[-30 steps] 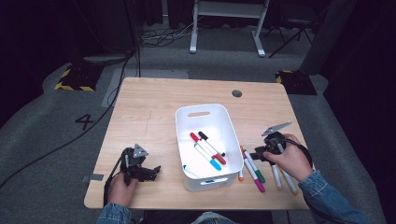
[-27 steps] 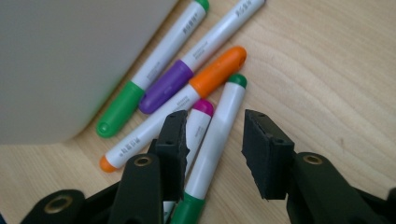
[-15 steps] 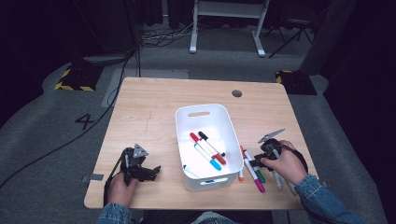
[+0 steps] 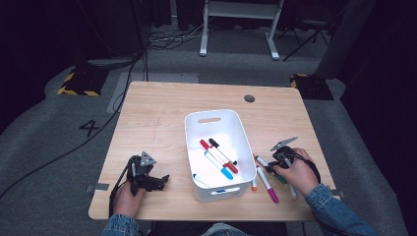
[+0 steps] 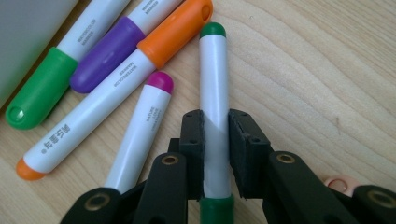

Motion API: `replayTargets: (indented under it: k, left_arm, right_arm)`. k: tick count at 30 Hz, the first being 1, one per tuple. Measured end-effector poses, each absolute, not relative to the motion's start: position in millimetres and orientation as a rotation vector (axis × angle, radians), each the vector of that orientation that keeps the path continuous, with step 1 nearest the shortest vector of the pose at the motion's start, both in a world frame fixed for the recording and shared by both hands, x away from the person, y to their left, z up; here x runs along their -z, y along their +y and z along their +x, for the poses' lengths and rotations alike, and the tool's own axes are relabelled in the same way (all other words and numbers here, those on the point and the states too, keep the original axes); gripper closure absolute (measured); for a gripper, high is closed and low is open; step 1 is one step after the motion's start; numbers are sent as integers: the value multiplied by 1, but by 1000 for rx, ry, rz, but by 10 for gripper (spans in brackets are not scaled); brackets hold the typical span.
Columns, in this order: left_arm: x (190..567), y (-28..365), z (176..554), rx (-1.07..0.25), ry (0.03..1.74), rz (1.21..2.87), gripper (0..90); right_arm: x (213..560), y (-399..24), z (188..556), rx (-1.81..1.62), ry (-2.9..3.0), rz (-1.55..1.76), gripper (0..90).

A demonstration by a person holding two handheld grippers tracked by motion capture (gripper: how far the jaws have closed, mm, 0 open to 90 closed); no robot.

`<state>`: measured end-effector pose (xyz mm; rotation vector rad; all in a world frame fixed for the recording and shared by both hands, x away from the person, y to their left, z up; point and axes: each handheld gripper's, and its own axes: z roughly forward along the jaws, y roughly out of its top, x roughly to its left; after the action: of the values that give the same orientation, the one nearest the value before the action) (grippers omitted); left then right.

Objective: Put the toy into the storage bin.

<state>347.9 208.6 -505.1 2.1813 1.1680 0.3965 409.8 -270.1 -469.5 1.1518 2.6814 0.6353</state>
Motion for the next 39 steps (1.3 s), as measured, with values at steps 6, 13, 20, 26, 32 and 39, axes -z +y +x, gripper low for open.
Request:
replayTargets:
  k: [6, 13, 20, 26, 32, 39]
  left_arm:
    - [505, 209, 348, -393, 1168, 2184, 0]
    - [505, 209, 348, -393, 1168, 2184, 0]
    - [505, 209, 348, -393, 1168, 2183, 0]
    - [505, 209, 348, -393, 1168, 2183, 0]
    - [505, 209, 348, -393, 1168, 2183, 0]
    - [505, 209, 348, -393, 1167, 2184, 0]
  right_arm:
    - [469, -269, 411, -640, 2670, 1178, 769]
    - [462, -276, 413, -722, 2665, 1219, 770]
    - [442, -281, 414, -804, 2658, 1208, 770]
    - [424, -281, 412, -855, 2654, 1198, 769]
    - [406, -280, 409, -912, 2657, 1183, 770]
    - [382, -277, 402, -969, 2645, 1157, 770]
